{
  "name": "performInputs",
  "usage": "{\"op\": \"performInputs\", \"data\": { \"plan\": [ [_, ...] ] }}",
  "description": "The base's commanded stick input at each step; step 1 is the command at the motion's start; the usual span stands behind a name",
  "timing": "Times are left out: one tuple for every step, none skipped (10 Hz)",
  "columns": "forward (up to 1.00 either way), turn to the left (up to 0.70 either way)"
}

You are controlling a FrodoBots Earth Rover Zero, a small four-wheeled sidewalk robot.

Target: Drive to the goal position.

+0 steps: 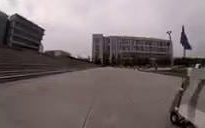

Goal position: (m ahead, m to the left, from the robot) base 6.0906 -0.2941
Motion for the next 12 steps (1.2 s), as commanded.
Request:
{"op": "performInputs", "data": {
  "plan": [
    [1.00, -0.10],
    [1.00, -0.27],
    [1.00, -0.27],
    [1.00, -0.27],
    [1.00, -0.27],
    [1.00, -0.27],
    [1.00, -0.27],
    [1.00, -0.27],
    [1.00, -0.27],
    [1.00, -0.27],
    [1.00, -0.27],
    [1.00, 0.00]
  ]
}}
